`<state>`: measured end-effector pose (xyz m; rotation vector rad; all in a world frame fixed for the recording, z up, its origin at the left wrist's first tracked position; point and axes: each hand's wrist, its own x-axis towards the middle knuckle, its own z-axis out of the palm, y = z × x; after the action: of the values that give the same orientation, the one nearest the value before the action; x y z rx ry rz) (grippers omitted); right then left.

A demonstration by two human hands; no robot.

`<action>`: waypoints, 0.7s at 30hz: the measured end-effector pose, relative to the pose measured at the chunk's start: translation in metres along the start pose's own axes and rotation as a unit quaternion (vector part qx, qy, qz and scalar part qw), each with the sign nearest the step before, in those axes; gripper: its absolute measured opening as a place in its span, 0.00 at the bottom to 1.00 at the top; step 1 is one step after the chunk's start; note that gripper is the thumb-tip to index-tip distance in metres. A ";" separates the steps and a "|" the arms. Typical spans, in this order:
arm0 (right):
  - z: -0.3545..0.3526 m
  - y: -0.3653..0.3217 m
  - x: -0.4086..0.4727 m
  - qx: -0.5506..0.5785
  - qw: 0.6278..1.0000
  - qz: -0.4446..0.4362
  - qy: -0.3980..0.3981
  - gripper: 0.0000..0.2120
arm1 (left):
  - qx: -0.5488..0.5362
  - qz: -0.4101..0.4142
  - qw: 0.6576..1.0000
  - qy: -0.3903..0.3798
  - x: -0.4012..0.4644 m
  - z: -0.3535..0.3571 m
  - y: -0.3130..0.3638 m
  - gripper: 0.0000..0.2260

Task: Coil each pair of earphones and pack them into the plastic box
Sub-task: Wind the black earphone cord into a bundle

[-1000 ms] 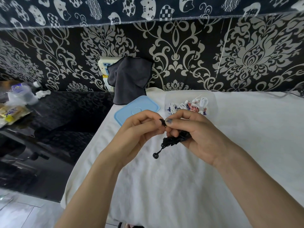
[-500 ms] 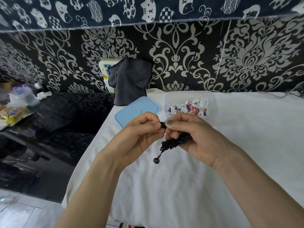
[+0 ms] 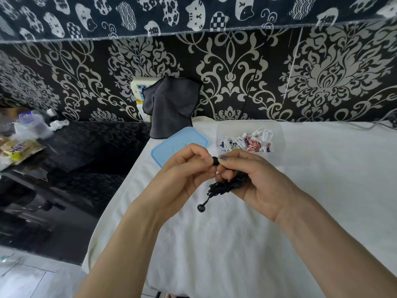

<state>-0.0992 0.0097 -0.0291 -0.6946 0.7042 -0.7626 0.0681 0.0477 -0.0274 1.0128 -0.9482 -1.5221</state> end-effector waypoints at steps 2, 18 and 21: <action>0.001 0.000 0.000 0.020 1.000 0.003 0.004 0.05 | 0.027 0.029 0.999 0.015 0.001 -0.001 -0.001 0.03; 0.011 0.001 -0.009 0.137 0.990 0.027 0.009 0.08 | 0.146 0.164 0.974 0.049 -0.007 0.007 -0.004 0.05; 0.012 0.003 -0.009 0.147 0.989 0.029 0.000 0.05 | 0.135 0.164 0.976 0.050 -0.009 0.008 -0.003 0.04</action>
<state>-0.0934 0.0217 -0.0216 -0.4043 0.5948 -0.7928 0.0602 0.0572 -0.0263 1.0519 -1.2058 -1.0789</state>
